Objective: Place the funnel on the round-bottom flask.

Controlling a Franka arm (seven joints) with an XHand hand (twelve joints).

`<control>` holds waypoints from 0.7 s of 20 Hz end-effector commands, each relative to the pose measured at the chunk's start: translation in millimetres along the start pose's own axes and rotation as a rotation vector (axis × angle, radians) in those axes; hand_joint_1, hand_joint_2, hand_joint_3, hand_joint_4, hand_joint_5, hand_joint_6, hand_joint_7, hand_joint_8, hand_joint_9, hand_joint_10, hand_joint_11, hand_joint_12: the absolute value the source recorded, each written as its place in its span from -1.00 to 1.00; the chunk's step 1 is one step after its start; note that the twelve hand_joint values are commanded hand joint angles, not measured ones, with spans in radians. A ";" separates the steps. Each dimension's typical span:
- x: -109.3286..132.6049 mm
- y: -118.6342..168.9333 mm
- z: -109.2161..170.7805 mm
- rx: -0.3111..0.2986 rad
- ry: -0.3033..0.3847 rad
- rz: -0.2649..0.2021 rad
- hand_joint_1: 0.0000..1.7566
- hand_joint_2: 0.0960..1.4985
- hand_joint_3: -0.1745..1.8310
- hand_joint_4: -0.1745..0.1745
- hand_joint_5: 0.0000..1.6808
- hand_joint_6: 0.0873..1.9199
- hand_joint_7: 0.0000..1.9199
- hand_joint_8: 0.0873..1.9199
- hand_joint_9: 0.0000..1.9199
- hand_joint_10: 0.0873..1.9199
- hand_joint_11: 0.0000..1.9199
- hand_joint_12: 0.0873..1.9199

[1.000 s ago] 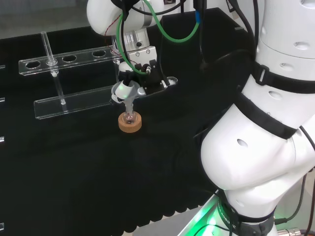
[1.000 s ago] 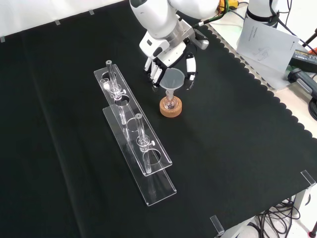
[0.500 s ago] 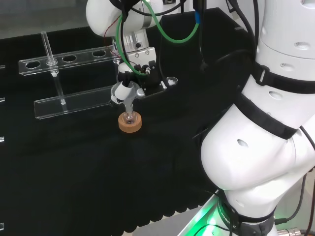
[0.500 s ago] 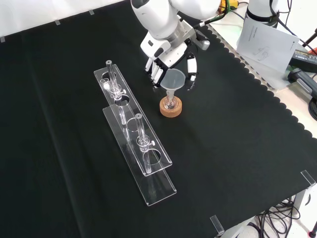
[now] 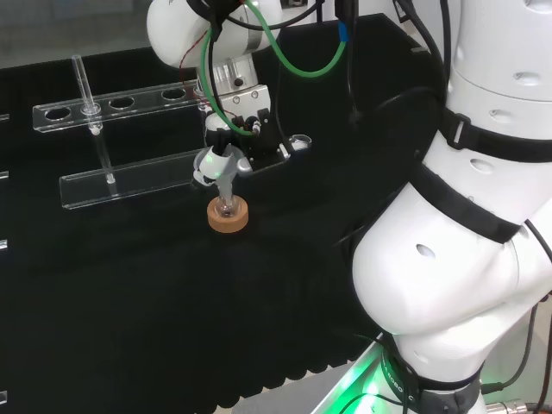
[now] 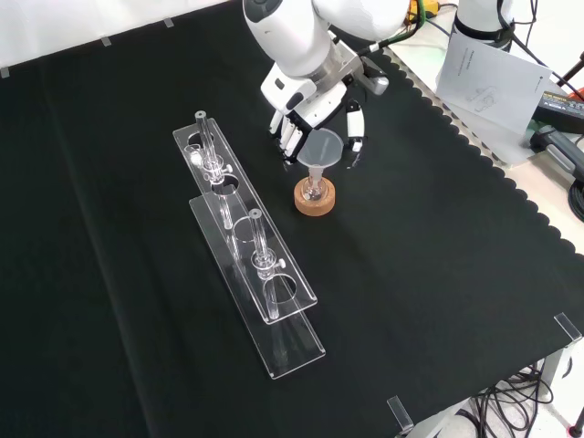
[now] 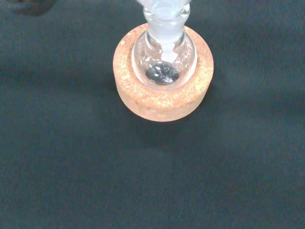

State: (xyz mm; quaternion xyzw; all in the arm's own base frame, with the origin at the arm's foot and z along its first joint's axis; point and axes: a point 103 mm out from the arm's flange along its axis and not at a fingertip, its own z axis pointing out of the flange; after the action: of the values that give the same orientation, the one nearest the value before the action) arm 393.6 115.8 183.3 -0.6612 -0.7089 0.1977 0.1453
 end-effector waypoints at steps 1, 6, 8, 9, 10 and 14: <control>2.3 -0.9 1.4 0.010 -0.016 0.009 -0.25 -0.11 -0.34 -0.42 -0.46 -0.63 -0.48 -0.21 -0.22 -0.38 -0.53 0.33; 0.7 -2.7 1.0 0.001 -0.022 0.016 -0.28 -0.12 -0.36 -0.43 -0.49 -0.72 -0.63 -0.20 -0.33 -0.34 -0.59 0.35; 0.2 -3.5 0.8 -0.001 -0.020 0.015 -0.29 -0.13 -0.37 -0.43 -0.52 -0.77 -0.71 -0.22 -0.40 -0.33 -0.62 0.36; 0.2 -4.2 0.9 -0.001 -0.018 0.015 -0.30 -0.13 -0.38 -0.43 -0.53 -0.79 -0.75 -0.23 -0.43 -0.33 -0.64 0.37; 0.1 -4.8 0.9 -0.003 -0.013 0.012 -0.31 -0.14 -0.38 -0.42 -0.54 -0.82 -0.78 -0.24 -0.46 -0.33 -0.66 0.38; 0.5 -7.6 0.5 -0.009 -0.005 0.004 -0.37 -0.14 -0.43 -0.40 -0.58 -0.96 -0.90 -0.29 -0.62 -0.30 -0.74 0.42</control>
State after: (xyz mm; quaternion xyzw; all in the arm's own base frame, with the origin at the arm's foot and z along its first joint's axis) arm 388.2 115.9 185.1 -0.6636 -0.7071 0.2011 0.1383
